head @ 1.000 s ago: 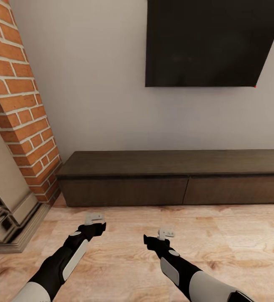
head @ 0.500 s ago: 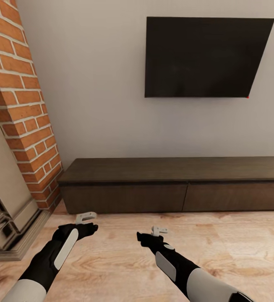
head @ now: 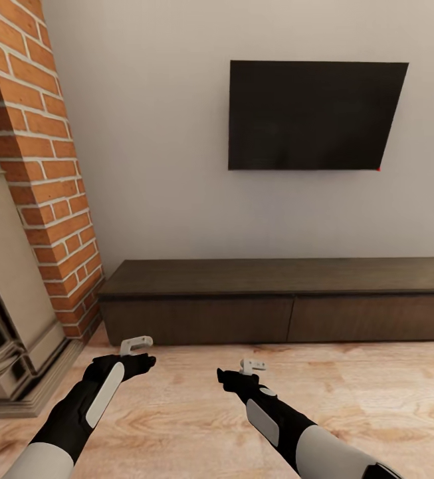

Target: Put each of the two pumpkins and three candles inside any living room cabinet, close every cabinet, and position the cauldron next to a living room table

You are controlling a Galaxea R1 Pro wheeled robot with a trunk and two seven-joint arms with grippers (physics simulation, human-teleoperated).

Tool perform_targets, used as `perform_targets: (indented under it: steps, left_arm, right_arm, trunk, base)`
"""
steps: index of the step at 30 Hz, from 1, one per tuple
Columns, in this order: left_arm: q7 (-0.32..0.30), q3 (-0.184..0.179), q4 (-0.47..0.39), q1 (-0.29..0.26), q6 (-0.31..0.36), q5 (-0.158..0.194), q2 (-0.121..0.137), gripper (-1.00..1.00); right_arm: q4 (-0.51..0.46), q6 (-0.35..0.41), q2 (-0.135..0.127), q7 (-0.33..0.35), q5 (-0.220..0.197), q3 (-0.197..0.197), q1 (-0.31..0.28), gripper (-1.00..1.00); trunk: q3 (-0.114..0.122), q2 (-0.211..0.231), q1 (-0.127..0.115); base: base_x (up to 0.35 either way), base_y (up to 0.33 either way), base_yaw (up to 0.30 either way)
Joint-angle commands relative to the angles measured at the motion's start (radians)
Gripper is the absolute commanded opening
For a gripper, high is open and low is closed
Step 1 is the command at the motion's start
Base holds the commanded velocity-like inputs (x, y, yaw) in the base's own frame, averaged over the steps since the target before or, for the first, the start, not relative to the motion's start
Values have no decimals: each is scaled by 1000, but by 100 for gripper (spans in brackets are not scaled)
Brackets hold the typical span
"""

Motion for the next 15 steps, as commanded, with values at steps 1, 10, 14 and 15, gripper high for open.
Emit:
perform_targets:
  steps: [1,10,14,15]
  left_arm:
    - [10,-3,-1,-1,2,11,1,100]
    - [10,-3,-1,-1,3,10,6,100]
    - [10,-2,-1,0,3,10,7,100]
    - [10,-3,0,0,3,10,7,100]
  right_arm:
    - [0,-6,-1,-6,-10,8,-1,100]
    - [5,22,-2,-4,-12,-79,-1,100]
    - [8,125,-1,-2,-11,-92,-1,100]
    - [8,148,-2,-1,-11,-94,-1,100]
  trunk:
    - [3,0,-1]
    - [38,2,-5]
    - [53,3,-7]
    - [57,3,-7]
  base:
    - [-72,0,0]
    - [-14,0,0]
    - [0,0,0]
    - [0,0,40]
